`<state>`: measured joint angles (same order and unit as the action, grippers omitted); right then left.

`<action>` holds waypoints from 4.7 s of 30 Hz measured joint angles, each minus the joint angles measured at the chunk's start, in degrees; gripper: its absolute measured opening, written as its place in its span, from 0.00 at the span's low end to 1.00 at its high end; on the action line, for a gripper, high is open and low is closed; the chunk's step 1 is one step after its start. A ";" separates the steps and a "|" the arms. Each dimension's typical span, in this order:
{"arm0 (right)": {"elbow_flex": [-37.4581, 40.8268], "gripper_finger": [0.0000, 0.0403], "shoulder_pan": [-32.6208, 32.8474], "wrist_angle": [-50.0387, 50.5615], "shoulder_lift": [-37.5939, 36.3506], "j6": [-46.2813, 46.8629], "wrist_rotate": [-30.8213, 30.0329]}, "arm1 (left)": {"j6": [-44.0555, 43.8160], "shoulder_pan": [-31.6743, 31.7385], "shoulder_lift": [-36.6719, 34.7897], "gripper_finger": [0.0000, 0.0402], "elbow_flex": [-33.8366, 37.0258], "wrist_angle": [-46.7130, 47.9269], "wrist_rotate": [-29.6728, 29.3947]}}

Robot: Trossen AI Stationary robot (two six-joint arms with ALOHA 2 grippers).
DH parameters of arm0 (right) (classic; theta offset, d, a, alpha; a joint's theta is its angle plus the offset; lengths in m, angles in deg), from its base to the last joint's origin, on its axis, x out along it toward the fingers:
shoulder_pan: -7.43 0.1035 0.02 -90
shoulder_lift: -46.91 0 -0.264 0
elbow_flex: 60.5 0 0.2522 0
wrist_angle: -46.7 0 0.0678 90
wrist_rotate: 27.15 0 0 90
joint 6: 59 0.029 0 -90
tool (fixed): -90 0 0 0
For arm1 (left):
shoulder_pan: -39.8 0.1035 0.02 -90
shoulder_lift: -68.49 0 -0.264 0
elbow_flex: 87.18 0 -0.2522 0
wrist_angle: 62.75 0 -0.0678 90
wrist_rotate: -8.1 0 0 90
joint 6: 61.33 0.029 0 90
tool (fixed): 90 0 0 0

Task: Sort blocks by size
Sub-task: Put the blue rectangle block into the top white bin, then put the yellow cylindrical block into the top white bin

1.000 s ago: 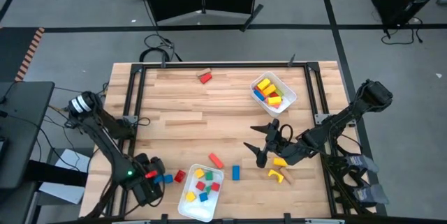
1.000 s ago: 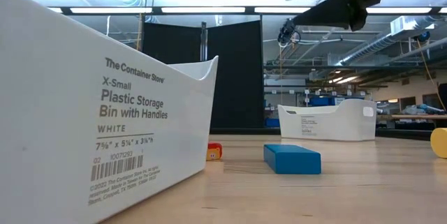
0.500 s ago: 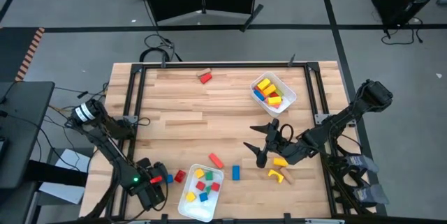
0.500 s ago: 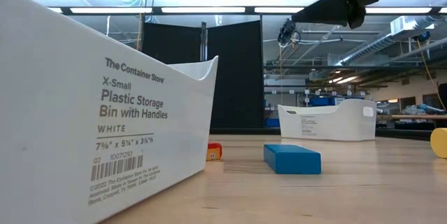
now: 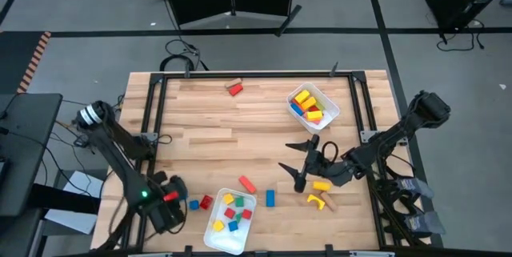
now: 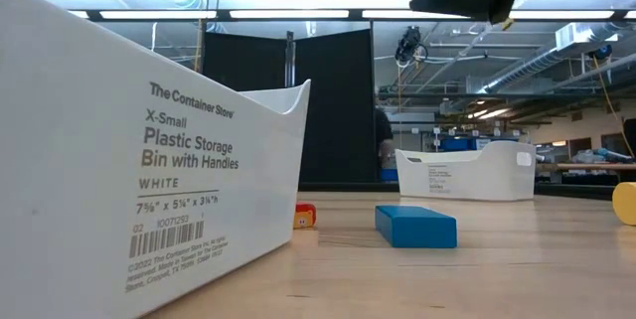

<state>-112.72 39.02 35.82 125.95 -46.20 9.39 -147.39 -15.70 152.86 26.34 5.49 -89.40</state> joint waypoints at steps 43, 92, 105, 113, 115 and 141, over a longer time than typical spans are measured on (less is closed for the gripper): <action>-0.07 0.82 4.79 -27.65 -13.04 -40.02 -3.95 | 65.87 72.58 49.39 0.34 -55.43 -56.27 12.31; -0.02 0.81 -0.36 -14.44 -6.93 -20.14 -5.37 | 64.84 51.11 -28.94 0.52 9.14 -46.75 -9.48; -2.26 0.81 -3.55 25.36 -6.68 16.20 14.06 | 64.62 41.35 -34.21 0.52 25.26 -73.64 -12.42; -12.29 0.81 -2.69 54.92 -1.41 27.95 27.82 | 61.46 40.75 -34.16 0.52 29.88 -77.78 -12.73; -13.97 0.80 -1.31 61.68 0.06 30.27 33.48 | 61.42 40.32 -34.18 0.52 30.07 -77.77 -12.79; -14.69 0.77 7.69 73.02 11.65 44.35 41.12 | 63.47 39.62 -34.13 0.52 30.18 -77.75 -12.85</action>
<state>-127.41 46.72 108.83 137.60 -1.85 50.51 -83.92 23.92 118.73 56.51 -72.26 -102.25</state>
